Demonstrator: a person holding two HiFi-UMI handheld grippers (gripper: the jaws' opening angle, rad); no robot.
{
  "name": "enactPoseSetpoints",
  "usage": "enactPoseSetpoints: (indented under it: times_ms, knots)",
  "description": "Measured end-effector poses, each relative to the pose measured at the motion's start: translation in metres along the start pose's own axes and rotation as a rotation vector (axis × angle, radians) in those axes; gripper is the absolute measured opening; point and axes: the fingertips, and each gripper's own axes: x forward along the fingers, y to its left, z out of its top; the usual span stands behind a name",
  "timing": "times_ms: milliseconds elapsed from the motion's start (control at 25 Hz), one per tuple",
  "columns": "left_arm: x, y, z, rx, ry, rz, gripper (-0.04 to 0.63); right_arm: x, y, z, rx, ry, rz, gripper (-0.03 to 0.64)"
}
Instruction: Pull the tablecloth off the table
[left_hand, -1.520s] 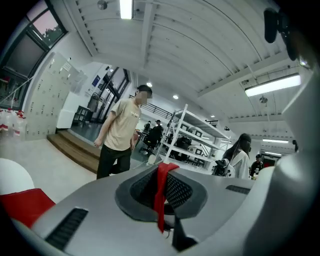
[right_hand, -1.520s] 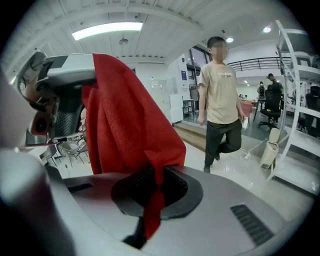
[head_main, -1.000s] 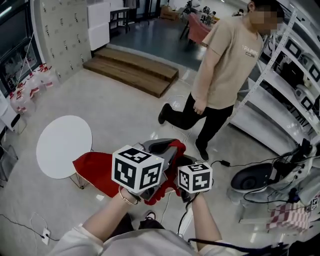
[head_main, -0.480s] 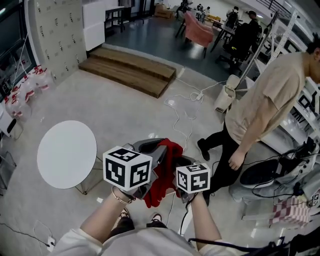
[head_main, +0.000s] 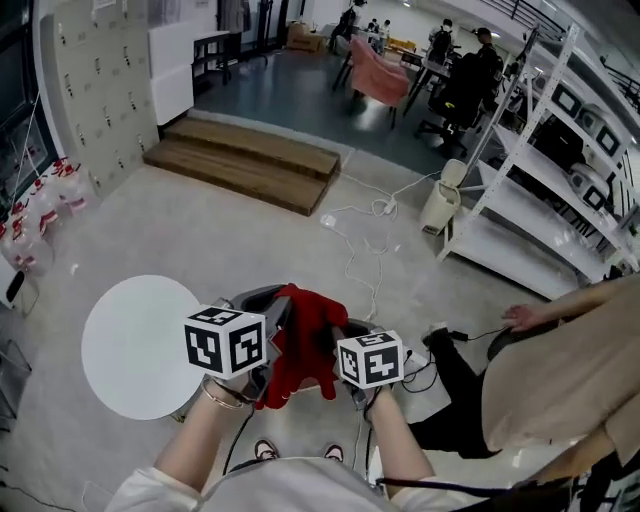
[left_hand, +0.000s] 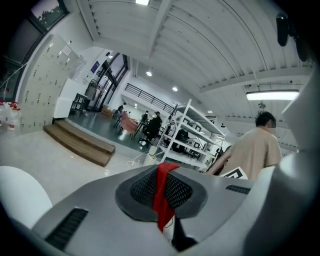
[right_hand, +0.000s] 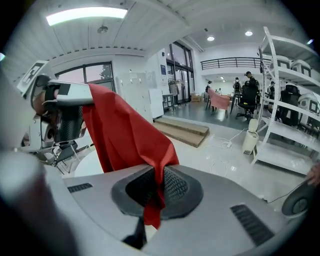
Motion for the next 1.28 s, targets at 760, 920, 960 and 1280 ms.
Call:
enactPoseSetpoints:
  times_ms: [760,920,960,1280]
  knots:
    - [-0.024,0.077,-0.023,-0.103,0.006,0.181,0.019,0.024,0.012,0.023,-0.004,-0.027,0.075,0.028]
    - [-0.022,0.074,-0.026,-0.122,-0.001,0.208,0.020,0.021,0.008,0.022,-0.016,-0.026,0.108,0.028]
    - [-0.022,0.074,-0.027,-0.124,-0.002,0.213,0.020,0.021,0.008,0.022,-0.015,-0.026,0.118,0.028]
    - [-0.022,0.068,-0.029,-0.130,-0.020,0.251,0.020,0.007,0.001,0.025,-0.069,-0.056,0.159,0.028]
